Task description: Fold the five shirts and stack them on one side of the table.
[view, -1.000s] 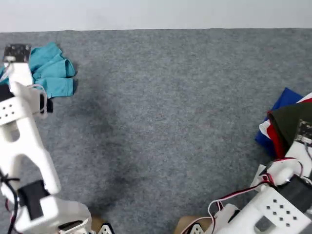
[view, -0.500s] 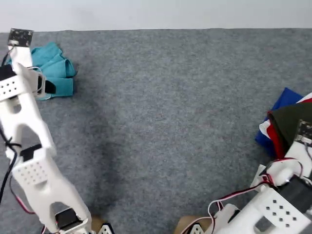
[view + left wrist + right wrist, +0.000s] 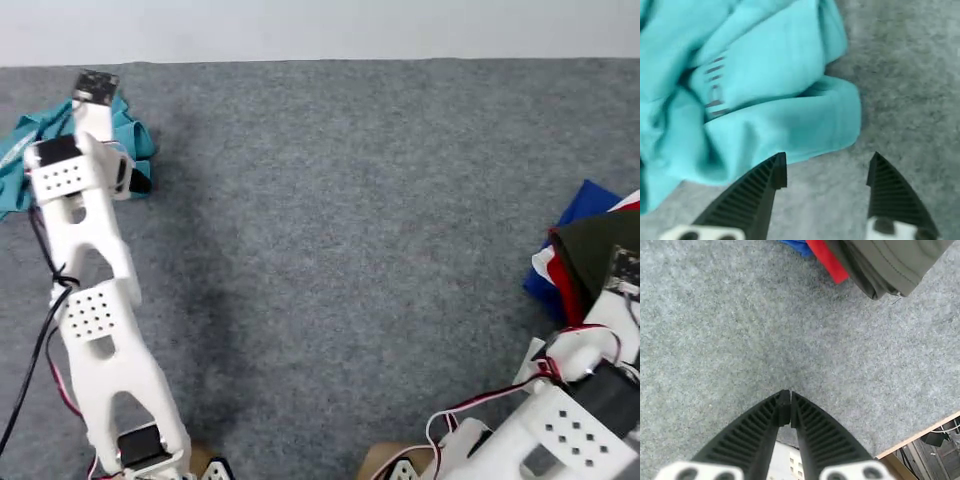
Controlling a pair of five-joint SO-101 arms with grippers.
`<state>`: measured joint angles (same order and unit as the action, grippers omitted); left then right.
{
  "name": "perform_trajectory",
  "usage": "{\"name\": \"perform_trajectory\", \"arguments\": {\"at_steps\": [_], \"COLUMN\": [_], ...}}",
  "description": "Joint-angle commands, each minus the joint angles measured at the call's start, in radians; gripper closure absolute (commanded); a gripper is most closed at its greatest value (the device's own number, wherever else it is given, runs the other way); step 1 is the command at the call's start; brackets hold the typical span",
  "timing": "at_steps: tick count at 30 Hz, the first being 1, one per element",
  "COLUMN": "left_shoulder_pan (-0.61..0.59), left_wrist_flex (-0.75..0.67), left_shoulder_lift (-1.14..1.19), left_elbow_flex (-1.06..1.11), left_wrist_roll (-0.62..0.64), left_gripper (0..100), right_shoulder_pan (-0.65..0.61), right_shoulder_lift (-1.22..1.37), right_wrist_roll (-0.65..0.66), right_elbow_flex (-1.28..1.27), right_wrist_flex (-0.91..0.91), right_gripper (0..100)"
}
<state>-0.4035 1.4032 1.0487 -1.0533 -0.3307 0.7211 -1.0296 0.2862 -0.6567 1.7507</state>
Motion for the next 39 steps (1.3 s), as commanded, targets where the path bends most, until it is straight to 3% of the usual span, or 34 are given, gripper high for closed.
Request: {"name": "perform_trajectory", "arguments": {"at_steps": [1, 15, 24, 32, 39], "left_shoulder_pan": [0.021, 0.054, 0.155, 0.273, 0.471], "left_wrist_flex": [-0.020, 0.002, 0.336, 0.353, 0.354], "left_shoulder_lift": [0.031, 0.137, 0.137, -0.049, -0.313], "left_elbow_flex": [-0.058, -0.252, -0.636, -0.579, -0.421], "left_wrist_roll": [-0.009, -0.005, -0.003, 0.106, 0.155], "left_gripper": [83, 100, 100, 100, 100], "right_shoulder_pan": [0.010, 0.010, 0.010, 0.010, 0.010], "right_shoulder_lift": [-0.015, -0.015, -0.016, -0.016, -0.016], "right_wrist_roll": [0.011, 0.011, 0.011, 0.011, 0.011], "right_elbow_flex": [0.002, -0.025, -0.029, -0.029, -0.029], "right_wrist_flex": [0.007, -0.018, -0.022, -0.022, -0.022], "right_gripper": [98.8, 98.8, 98.8, 98.8, 98.8]}}
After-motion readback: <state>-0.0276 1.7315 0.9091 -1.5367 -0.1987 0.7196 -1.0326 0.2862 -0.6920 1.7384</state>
